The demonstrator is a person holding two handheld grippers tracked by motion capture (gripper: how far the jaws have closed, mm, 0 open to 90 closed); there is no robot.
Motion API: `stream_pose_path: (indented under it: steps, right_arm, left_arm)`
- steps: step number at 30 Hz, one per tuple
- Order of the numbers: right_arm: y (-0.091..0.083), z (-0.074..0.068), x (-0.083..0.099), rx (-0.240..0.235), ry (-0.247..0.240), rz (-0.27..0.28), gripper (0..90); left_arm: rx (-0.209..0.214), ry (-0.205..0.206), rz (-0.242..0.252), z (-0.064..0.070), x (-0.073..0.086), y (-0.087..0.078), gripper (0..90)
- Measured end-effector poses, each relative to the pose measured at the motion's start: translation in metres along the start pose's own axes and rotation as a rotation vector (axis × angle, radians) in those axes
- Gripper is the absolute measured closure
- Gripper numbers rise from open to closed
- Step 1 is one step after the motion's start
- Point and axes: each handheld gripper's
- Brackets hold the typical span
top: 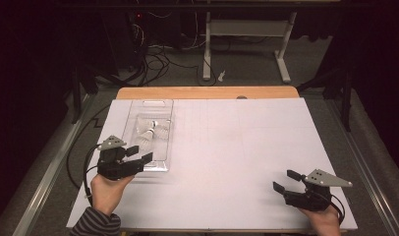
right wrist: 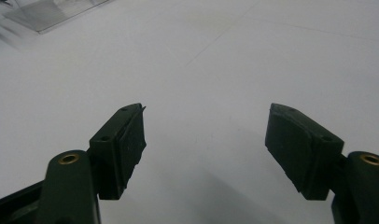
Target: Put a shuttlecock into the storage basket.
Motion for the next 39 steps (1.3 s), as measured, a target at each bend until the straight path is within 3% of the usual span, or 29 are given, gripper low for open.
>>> stream_pose_path:
  steps: [39]
  right_arm:
    - [0.0,0.0,0.0,0.0,-0.001,0.001,29.2]
  left_arm:
    - [0.006,0.023,0.053,0.012,0.019,-0.008,38.0]
Point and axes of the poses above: each handheld gripper's, and its own axes: y roughly forward along the jaws, x roughly out of its underside, z roughly to its right, and after that the axes turned 13 degrees about y, right-handed
